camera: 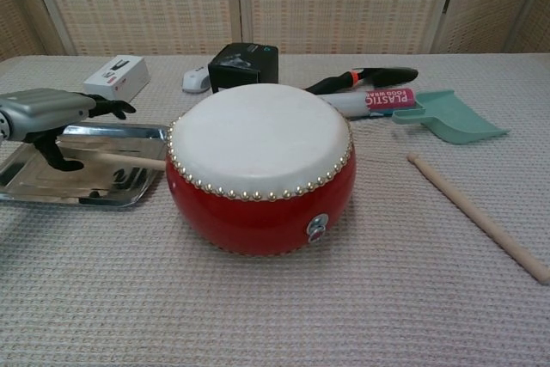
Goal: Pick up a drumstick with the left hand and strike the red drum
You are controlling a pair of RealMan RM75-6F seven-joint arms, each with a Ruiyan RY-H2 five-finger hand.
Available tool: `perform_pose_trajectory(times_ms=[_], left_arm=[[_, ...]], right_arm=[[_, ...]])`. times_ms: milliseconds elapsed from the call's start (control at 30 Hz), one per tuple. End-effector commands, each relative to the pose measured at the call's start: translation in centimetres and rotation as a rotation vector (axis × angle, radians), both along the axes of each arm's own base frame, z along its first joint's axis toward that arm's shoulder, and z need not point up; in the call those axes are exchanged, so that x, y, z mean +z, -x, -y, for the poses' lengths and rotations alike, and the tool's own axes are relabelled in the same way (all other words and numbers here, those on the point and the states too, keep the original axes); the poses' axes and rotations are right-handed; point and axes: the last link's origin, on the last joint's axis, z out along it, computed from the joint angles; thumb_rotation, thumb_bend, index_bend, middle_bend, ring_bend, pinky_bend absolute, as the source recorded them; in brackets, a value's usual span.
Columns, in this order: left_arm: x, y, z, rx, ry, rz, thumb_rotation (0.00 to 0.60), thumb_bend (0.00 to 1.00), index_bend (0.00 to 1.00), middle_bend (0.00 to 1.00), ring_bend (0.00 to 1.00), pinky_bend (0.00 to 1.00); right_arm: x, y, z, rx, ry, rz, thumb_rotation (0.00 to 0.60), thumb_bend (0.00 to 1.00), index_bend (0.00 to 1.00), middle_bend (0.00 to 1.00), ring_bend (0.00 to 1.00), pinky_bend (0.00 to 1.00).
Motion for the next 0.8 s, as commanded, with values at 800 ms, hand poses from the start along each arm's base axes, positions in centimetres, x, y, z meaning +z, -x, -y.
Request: perform_pose_trajectory(times_ms=[800], left_arm=[[10.4, 1.5, 5.0, 0.107, -0.376, 0.368, 0.6, 0.3, 0.06, 0.08, 0.04, 0.11]], right_arm=[[0.9, 0.8, 0.8, -0.02, -0.04, 0.047, 0.6, 0.25, 0.09, 0.13, 0.0, 0.03]])
